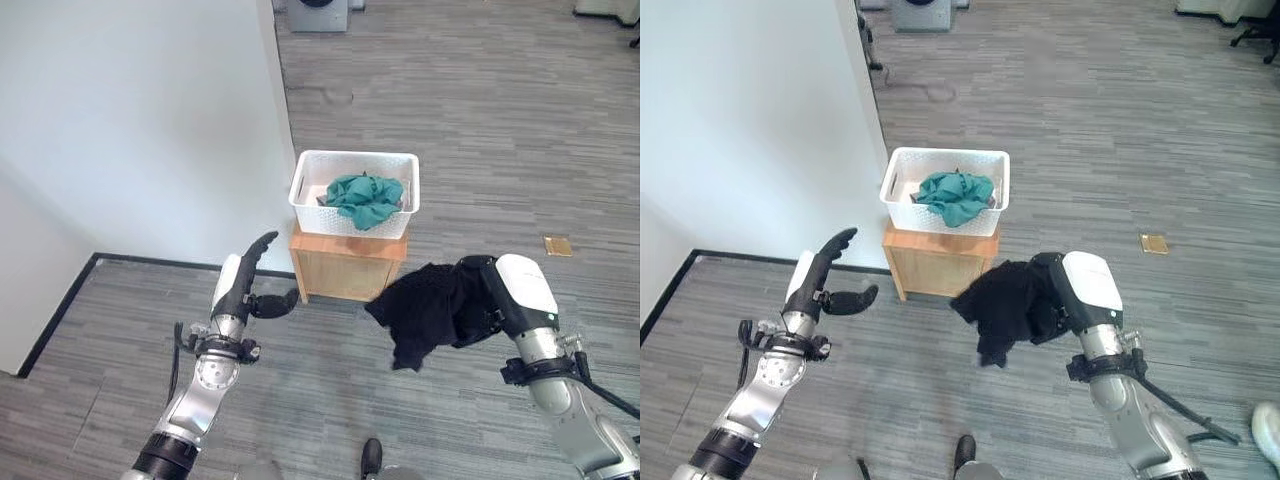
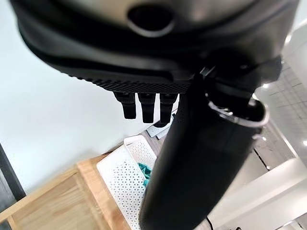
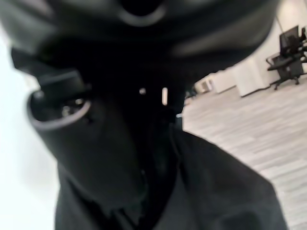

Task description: Pick up bed clothes into laundry basket.

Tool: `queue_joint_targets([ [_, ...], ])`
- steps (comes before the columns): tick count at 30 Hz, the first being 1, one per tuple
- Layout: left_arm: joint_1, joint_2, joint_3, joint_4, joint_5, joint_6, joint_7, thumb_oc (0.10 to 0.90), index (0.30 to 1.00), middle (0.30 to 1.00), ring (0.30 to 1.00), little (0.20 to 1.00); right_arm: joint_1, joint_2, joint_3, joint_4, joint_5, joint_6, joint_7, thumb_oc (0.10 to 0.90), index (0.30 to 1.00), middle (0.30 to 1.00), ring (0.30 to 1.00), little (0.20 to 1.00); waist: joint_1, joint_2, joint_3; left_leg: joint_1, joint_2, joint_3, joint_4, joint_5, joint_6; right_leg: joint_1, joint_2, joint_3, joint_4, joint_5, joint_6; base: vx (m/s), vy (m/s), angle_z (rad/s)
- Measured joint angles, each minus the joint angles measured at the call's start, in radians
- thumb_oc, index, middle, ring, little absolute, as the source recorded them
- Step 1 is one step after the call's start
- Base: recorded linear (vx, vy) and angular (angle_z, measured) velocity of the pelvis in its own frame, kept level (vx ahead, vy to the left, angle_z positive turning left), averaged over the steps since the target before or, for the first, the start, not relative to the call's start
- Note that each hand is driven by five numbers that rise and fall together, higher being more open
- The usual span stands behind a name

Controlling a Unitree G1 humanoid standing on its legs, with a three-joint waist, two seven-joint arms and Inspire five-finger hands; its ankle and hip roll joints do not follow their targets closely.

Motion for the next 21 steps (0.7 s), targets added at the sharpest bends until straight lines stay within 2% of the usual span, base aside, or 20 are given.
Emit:
queue_joint_targets([
  [1, 0.001, -0.003, -0.001, 0.007, 0.000, 0.000, -0.001, 0.800, 0.900, 0.900, 0.900, 0.900, -0.004, -0.001, 0.000, 0.007, 0.000, 0.000, -0.001, 0.400, 0.300, 0.300, 0.300, 0.300, 0.020, 0.012, 0.020, 0.028, -0.050, -0.009, -0.256, 0.069, 0.011, 0.017, -0.003, 0.027, 0.001, -0.003, 0.014, 0.42, 0.055, -0.70],
  [2, 0.001, 0.001, 0.000, 0.007, 0.000, -0.001, -0.001, 0.800, 0.900, 0.900, 0.900, 0.900, -0.001, 0.000, 0.003, 0.012, 0.000, 0.002, -0.002, 0.400, 0.300, 0.300, 0.300, 0.300, 0.025, 0.029, 0.034, 0.034, -0.095, -0.001, -0.396, 0.140, 0.028, 0.041, -0.008, 0.027, 0.000, -0.016, 0.040, 0.49, 0.003, -0.54],
  [3, 0.001, -0.001, 0.000, 0.011, 0.000, -0.002, -0.001, 0.800, 0.900, 0.900, 0.900, 0.900, 0.003, 0.004, 0.012, 0.027, -0.001, 0.005, -0.004, 0.400, 0.300, 0.300, 0.300, 0.300, 0.023, 0.031, 0.036, 0.030, -0.120, 0.001, -0.452, 0.186, 0.041, 0.065, -0.012, 0.024, -0.008, -0.050, 0.055, 0.41, -0.013, -0.21],
  [4, 0.001, -0.005, 0.000, 0.015, 0.000, -0.002, -0.001, 0.800, 0.900, 0.900, 0.900, 0.900, 0.004, 0.004, 0.018, 0.041, -0.001, 0.005, -0.004, 0.400, 0.300, 0.300, 0.300, 0.300, 0.022, 0.041, 0.033, 0.032, -0.131, -0.004, -0.482, 0.199, 0.033, 0.079, -0.012, 0.023, -0.008, -0.062, 0.066, 0.44, -0.045, -0.14],
  [5, 0.002, -0.016, -0.001, 0.014, -0.001, -0.002, -0.001, 0.800, 0.900, 0.900, 0.900, 0.900, 0.013, -0.005, 0.032, 0.063, -0.010, 0.018, -0.001, 0.400, 0.300, 0.300, 0.300, 0.300, 0.034, 0.058, 0.028, 0.026, -0.133, 0.000, -0.458, 0.211, 0.047, 0.125, -0.013, 0.025, -0.009, -0.096, 0.100, 0.64, -0.005, -0.23],
  [6, 0.004, -0.014, 0.005, 0.010, -0.002, -0.002, -0.001, 0.800, 0.900, 0.900, 0.900, 0.900, 0.017, -0.003, 0.043, 0.063, -0.016, 0.023, 0.000, 0.400, 0.300, 0.300, 0.300, 0.300, 0.045, 0.040, 0.030, 0.024, -0.151, 0.010, -0.403, 0.237, 0.089, 0.146, -0.035, 0.036, -0.009, -0.117, 0.115, 0.67, -0.014, -0.29],
  [7, 0.005, -0.004, 0.018, 0.000, -0.006, -0.001, 0.000, 0.800, 0.900, 0.900, 0.900, 0.900, 0.011, 0.014, 0.055, 0.055, -0.029, 0.031, 0.001, 0.400, 0.300, 0.300, 0.300, 0.300, 0.055, 0.009, 0.039, 0.025, -0.180, 0.010, -0.348, 0.190, 0.108, 0.157, -0.072, 0.057, -0.005, -0.151, 0.077, 0.69, -0.007, -0.56],
  [8, 0.010, 0.000, 0.032, -0.006, -0.014, 0.000, 0.001, 0.800, 0.900, 0.900, 0.900, 0.900, 0.004, 0.026, 0.067, 0.044, -0.045, 0.032, 0.004, 0.400, 0.300, 0.300, 0.300, 0.300, 0.087, -0.002, 0.040, 0.035, -0.187, 0.023, -0.328, 0.149, 0.140, 0.147, -0.082, 0.094, 0.012, -0.155, 0.095, 0.55, -0.048, -0.53],
  [9, 0.010, 0.010, 0.035, -0.014, -0.027, 0.006, 0.001, 0.800, 0.900, 0.900, 0.900, 0.900, 0.013, 0.034, 0.071, 0.025, -0.057, 0.028, 0.005, 0.400, 0.300, 0.300, 0.300, 0.300, 0.095, -0.002, 0.040, 0.056, -0.194, 0.029, -0.329, 0.134, 0.172, 0.154, -0.074, 0.093, 0.011, -0.152, 0.098, 0.41, -0.034, -0.51],
  [10, 0.010, 0.030, 0.041, -0.037, -0.040, 0.014, 0.002, 0.800, 0.900, 0.900, 0.900, 0.900, 0.014, 0.052, 0.074, 0.008, -0.072, 0.028, 0.006, 0.400, 0.300, 0.300, 0.300, 0.300, 0.107, -0.013, 0.044, 0.100, -0.204, 0.037, -0.349, 0.118, 0.197, 0.166, -0.061, 0.099, 0.049, -0.151, 0.099, 0.35, 0.009, -0.20],
  [11, 0.010, 0.044, 0.042, -0.048, -0.040, 0.014, 0.008, 0.800, 0.900, 0.900, 0.900, 0.900, 0.012, 0.074, 0.077, -0.001, -0.083, 0.029, 0.005, 0.400, 0.300, 0.300, 0.300, 0.300, 0.118, -0.029, 0.039, 0.140, -0.214, 0.056, -0.368, 0.124, 0.220, 0.164, -0.053, 0.105, 0.100, -0.146, 0.110, 0.20, 0.099, -0.24],
  [12, 0.009, 0.056, 0.039, -0.064, -0.041, 0.014, 0.021, 0.800, 0.900, 0.900, 0.900, 0.900, -0.005, 0.074, 0.082, -0.011, -0.091, 0.026, 0.005, 0.400, 0.300, 0.300, 0.300, 0.300, 0.124, -0.033, 0.037, 0.159, -0.216, 0.071, -0.373, 0.120, 0.262, 0.136, -0.048, 0.102, 0.184, -0.140, 0.128, 0.18, 0.099, -0.43],
  [13, 0.004, 0.056, 0.031, -0.069, -0.042, 0.014, 0.040, 0.800, 0.900, 0.900, 0.900, 0.900, -0.052, 0.070, 0.084, -0.014, -0.102, 0.024, 0.005, 0.400, 0.300, 0.300, 0.300, 0.300, 0.120, -0.016, 0.044, 0.179, -0.211, 0.075, -0.390, 0.110, 0.271, 0.049, -0.048, 0.118, 0.349, -0.141, 0.165, 0.10, 0.104, -0.33],
  [14, -0.016, 0.064, 0.027, -0.068, -0.047, 0.018, 0.046, 0.800, 0.900, 0.900, 0.900, 0.900, -0.088, 0.068, 0.080, -0.027, -0.107, 0.032, 0.000, 0.400, 0.300, 0.300, 0.300, 0.300, 0.100, 0.014, 0.055, 0.197, -0.197, 0.074, -0.408, 0.127, 0.284, -0.049, -0.052, 0.136, 0.530, -0.171, 0.217, 0.03, 0.033, -0.11],
  [15, -0.036, 0.077, 0.005, -0.067, -0.047, 0.017, 0.042, 0.800, 0.900, 0.900, 0.900, 0.900, -0.098, 0.064, 0.077, -0.048, -0.110, 0.038, -0.004, 0.400, 0.300, 0.300, 0.300, 0.300, 0.081, 0.013, 0.055, 0.208, -0.200, 0.064, -0.412, 0.128, 0.283, -0.106, -0.060, 0.139, 0.604, -0.192, 0.233, 0.10, 0.016, 0.28],
  [17, -0.087, 0.072, -0.020, -0.057, -0.047, 0.017, 0.044, 0.800, 0.900, 0.900, 0.900, 0.900, -0.137, 0.039, 0.067, -0.081, -0.116, 0.039, -0.017, 0.400, 0.300, 0.300, 0.300, 0.300, 0.051, 0.010, 0.056, 0.224, -0.206, 0.044, -0.432, 0.124, 0.286, -0.176, -0.074, 0.130, 0.599, -0.217, 0.195, 0.11, -0.062, 0.43],
  [19, -0.113, 0.069, -0.034, -0.058, -0.047, 0.017, 0.044, 0.800, 0.900, 0.900, 0.900, 0.900, -0.162, 0.031, 0.041, -0.105, -0.115, 0.037, -0.041, 0.400, 0.300, 0.300, 0.300, 0.300, 0.029, 0.012, 0.057, 0.229, -0.215, 0.008, -0.445, 0.124, 0.286, -0.186, -0.071, 0.138, 0.467, -0.204, 0.175, 0.10, -0.121, 0.45],
  [20, -0.127, 0.062, -0.041, -0.057, -0.047, 0.016, 0.045, 0.800, 0.900, 0.900, 0.900, 0.900, -0.169, 0.018, 0.022, -0.115, -0.116, 0.035, -0.065, 0.400, 0.300, 0.300, 0.300, 0.300, 0.026, 0.011, 0.057, 0.230, -0.222, -0.014, -0.446, 0.126, 0.284, -0.178, -0.070, 0.140, 0.354, -0.184, 0.148, 0.13, -0.106, 0.51],
  [21, -0.135, 0.062, -0.050, -0.058, -0.047, 0.016, 0.044, 0.800, 0.900, 0.900, 0.900, 0.900, -0.178, 0.006, 0.007, -0.112, -0.115, 0.037, -0.085, 0.400, 0.300, 0.300, 0.300, 0.300, 0.019, 0.003, 0.053, 0.234, -0.229, -0.020, -0.450, 0.124, 0.278, -0.147, -0.069, 0.133, 0.208, -0.133, 0.129, 0.16, -0.079, 0.51],
])
